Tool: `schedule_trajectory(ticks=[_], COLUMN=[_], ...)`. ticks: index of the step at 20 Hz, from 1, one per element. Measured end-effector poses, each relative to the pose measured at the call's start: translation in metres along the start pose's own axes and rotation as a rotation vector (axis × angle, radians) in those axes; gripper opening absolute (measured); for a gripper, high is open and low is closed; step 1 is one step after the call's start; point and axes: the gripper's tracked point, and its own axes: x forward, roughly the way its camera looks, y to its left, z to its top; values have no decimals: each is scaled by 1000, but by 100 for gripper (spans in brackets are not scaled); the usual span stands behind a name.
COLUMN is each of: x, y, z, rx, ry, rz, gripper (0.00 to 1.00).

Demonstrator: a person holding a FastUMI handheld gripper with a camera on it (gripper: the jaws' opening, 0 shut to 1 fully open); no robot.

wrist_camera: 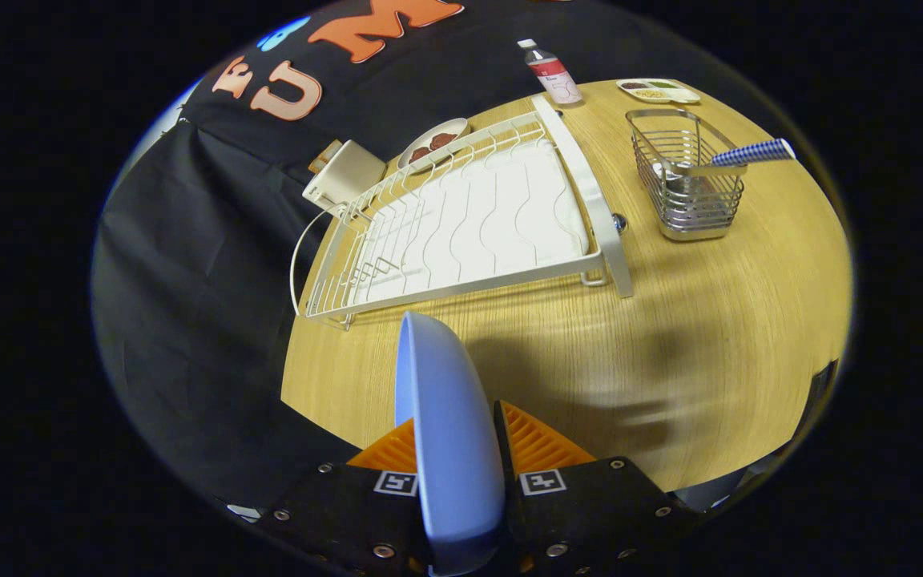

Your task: Take the plate from the dish rack, then take the spoon from the basket and place it into the plate.

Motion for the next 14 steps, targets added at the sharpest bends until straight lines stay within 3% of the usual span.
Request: schedule_trajectory(ticks=[10,14], x=[40,42], y=[-14,-39], z=[10,17], rx=[90,19], ry=[3,-33], rz=[55,-66], gripper=[32,54])
